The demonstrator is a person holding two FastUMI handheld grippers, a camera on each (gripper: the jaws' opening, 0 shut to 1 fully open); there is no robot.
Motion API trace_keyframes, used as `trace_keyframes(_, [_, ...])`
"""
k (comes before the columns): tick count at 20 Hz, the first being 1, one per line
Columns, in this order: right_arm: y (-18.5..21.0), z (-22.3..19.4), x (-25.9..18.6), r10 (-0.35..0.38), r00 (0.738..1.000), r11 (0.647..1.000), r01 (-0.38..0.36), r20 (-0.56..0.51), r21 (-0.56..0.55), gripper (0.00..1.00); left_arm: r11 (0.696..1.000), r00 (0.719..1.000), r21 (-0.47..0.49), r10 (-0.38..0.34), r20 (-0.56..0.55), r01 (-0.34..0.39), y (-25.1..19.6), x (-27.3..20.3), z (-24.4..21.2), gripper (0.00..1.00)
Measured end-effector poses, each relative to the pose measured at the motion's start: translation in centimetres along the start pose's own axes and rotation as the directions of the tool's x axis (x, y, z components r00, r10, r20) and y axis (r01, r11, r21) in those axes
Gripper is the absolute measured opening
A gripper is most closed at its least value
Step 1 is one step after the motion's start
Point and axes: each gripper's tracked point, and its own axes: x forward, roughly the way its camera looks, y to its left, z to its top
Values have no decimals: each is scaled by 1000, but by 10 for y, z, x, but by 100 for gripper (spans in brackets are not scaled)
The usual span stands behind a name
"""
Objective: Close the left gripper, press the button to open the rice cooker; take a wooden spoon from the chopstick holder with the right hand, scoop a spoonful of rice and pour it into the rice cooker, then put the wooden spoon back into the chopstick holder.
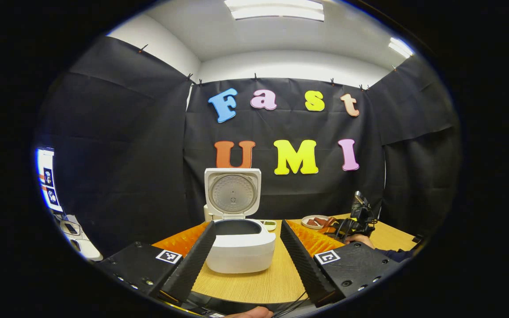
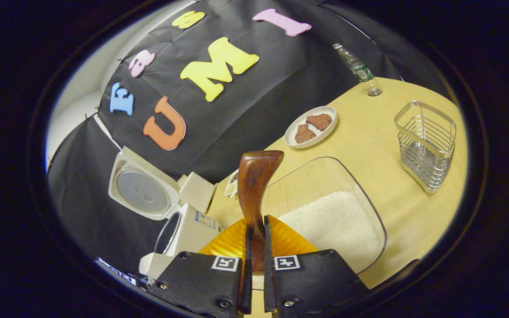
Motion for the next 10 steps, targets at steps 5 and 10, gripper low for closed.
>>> trace_keyframes(5, [-10, 30, -20, 35, 998, 992, -41, 56, 121, 15, 1000, 1000, -3, -1, -13, 1, -3, 4, -5, 94])
trace_keyframes(10, [-17, 53, -34, 113, 989, 935, -137, 92, 326, 15, 1000, 1000, -1, 1, -22, -1, -3, 5, -8, 94])
